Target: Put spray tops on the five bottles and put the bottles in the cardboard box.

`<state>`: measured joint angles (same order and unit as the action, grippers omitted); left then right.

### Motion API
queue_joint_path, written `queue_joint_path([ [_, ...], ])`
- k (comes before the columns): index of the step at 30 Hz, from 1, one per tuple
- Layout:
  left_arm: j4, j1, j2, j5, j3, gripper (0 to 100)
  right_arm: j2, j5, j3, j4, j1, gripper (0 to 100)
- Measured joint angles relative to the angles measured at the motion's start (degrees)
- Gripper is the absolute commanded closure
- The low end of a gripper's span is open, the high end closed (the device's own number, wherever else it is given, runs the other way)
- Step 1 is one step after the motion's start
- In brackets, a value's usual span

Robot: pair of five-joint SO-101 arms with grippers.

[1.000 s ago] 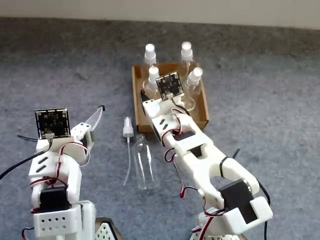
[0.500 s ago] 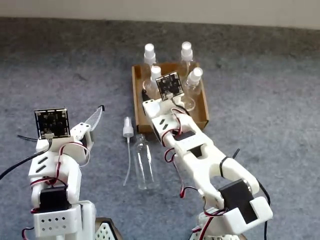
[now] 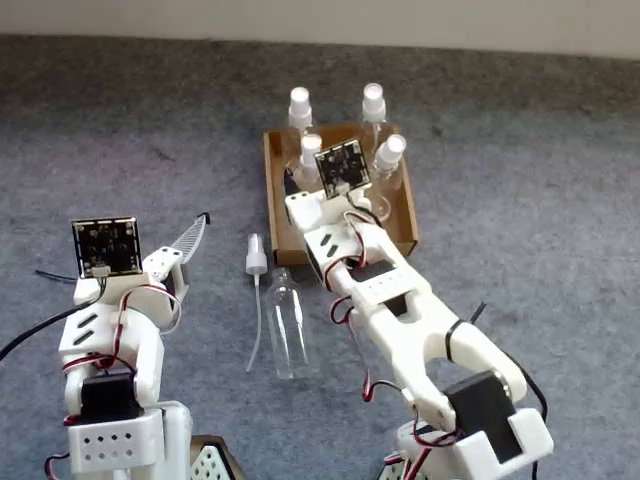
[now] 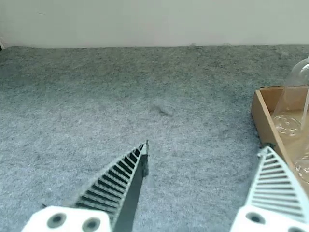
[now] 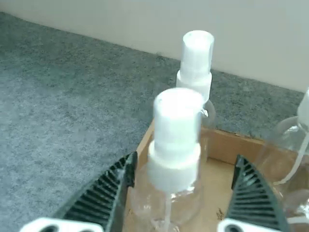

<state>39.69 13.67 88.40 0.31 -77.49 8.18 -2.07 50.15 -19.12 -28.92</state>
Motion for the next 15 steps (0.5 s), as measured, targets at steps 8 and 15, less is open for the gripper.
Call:
queue_joint_path([
  [8, 0.0, 0.0, 0.0, 0.0, 0.0, 69, 2.7, -0.2, 0.0, 7.1, 0.1, 74.8],
  [15, 0.0, 0.0, 0.0, 0.0, 0.0, 69, 2.7, -0.2, -1.1, 7.8, 0.1, 74.8],
])
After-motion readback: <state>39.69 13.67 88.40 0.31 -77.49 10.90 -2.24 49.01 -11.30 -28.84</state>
